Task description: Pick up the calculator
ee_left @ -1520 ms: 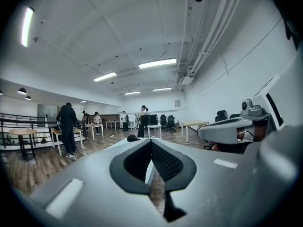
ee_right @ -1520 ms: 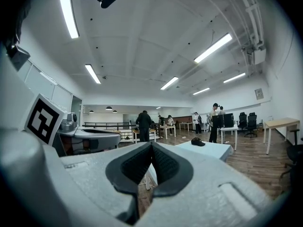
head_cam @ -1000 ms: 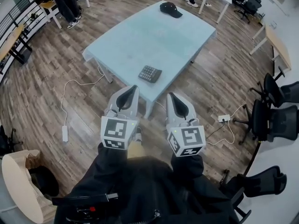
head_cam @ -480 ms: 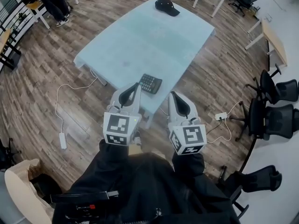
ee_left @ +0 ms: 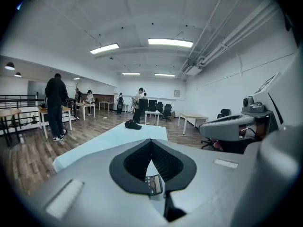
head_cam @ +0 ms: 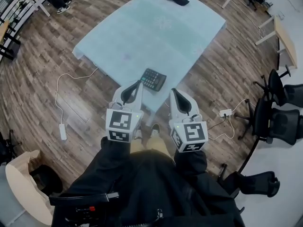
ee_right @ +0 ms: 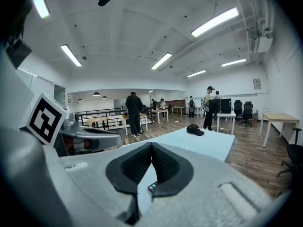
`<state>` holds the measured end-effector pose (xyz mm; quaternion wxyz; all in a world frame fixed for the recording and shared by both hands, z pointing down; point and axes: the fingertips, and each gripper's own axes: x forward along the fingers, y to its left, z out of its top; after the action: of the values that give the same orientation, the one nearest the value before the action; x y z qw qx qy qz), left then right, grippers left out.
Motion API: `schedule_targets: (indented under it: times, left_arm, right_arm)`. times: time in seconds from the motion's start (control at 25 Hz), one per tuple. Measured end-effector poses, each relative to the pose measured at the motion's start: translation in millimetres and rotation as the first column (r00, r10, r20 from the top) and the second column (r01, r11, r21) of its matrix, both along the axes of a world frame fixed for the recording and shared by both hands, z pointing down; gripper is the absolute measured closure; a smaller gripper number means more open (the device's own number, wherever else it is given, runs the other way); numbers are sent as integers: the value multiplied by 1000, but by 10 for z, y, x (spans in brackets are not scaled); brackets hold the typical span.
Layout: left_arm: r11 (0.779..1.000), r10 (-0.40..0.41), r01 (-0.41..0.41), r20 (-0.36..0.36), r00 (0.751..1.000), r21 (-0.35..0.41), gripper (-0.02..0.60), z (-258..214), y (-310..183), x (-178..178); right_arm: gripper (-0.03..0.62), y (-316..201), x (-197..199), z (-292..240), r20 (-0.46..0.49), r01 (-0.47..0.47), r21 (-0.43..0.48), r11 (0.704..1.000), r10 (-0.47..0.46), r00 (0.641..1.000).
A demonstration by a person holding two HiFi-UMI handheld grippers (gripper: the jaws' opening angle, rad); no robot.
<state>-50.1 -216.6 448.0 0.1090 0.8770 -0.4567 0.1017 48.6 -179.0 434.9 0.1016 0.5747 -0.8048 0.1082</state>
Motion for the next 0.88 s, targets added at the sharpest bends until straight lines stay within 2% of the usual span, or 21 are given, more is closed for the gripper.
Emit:
schedule_targets:
  times: [0.32, 0.6, 0.88]
  left_arm:
    - [995, -78, 79, 20, 997, -60, 583, 256, -180, -18]
    - [984, -84, 91, 56, 995, -155, 583, 901, -248, 29]
    - [941, -83, 96, 55, 995, -324, 583, 1419, -321, 79]
  right_arm:
    - [592, -230, 81, 262, 18, 55, -61, 997, -54, 998]
    - [592, -367, 96, 948, 19, 55, -186, 981, -52, 998]
    - [592, -429, 39, 1564, 43, 64, -327, 943, -53, 998]
